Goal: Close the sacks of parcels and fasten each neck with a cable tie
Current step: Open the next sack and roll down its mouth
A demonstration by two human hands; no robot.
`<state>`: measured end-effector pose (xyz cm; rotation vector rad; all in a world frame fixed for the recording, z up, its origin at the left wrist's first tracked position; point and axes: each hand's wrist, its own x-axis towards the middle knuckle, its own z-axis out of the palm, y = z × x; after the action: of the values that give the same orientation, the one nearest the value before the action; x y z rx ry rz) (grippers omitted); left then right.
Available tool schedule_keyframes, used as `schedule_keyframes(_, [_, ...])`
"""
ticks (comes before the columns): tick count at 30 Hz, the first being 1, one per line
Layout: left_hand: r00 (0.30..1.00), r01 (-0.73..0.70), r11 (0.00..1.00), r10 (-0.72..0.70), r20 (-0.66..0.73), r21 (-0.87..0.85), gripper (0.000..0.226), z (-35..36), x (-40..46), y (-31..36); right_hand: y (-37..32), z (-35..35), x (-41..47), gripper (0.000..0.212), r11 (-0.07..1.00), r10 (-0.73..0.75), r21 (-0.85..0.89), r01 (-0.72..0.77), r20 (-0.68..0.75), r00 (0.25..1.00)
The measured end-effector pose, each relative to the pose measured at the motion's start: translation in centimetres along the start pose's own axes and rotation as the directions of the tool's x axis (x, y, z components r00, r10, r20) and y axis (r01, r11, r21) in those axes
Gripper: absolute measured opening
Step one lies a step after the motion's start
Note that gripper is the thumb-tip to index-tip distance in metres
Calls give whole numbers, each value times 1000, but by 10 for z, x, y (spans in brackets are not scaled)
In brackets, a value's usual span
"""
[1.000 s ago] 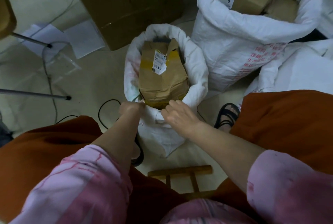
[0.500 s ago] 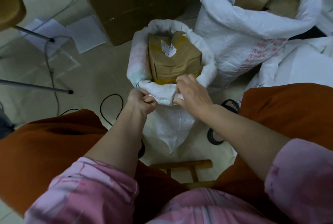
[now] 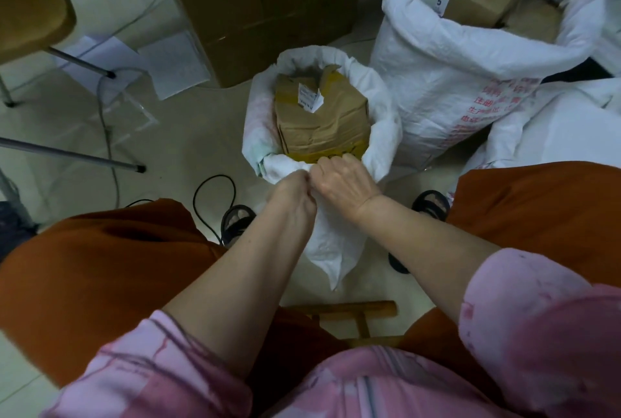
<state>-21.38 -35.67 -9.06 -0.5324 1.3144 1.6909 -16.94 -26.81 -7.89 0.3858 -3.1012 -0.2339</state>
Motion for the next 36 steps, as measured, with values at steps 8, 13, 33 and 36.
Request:
schedule_keyframes(8, [926,237,830,-350,-141,-505,28,-7,-6,-8,44,-14,-5,9,720,300,510,-471,383,874])
schedule_keyframes(13, [931,275,859,-350,-105,-431,34,-11,-7,-5,32,-19,2,15,871,243,299,-389,426,872])
schedule_keyframes(33, [788,-152,-491,464,405,858,18,0,-8,42,25,-5,-16,34,991,136,29,-133,-264,955])
schedule_keyframes(36, [583,-230,-667,489,649,709,20,-7,-4,28,41,-16,-10,26,927,265,216,-306,198,944])
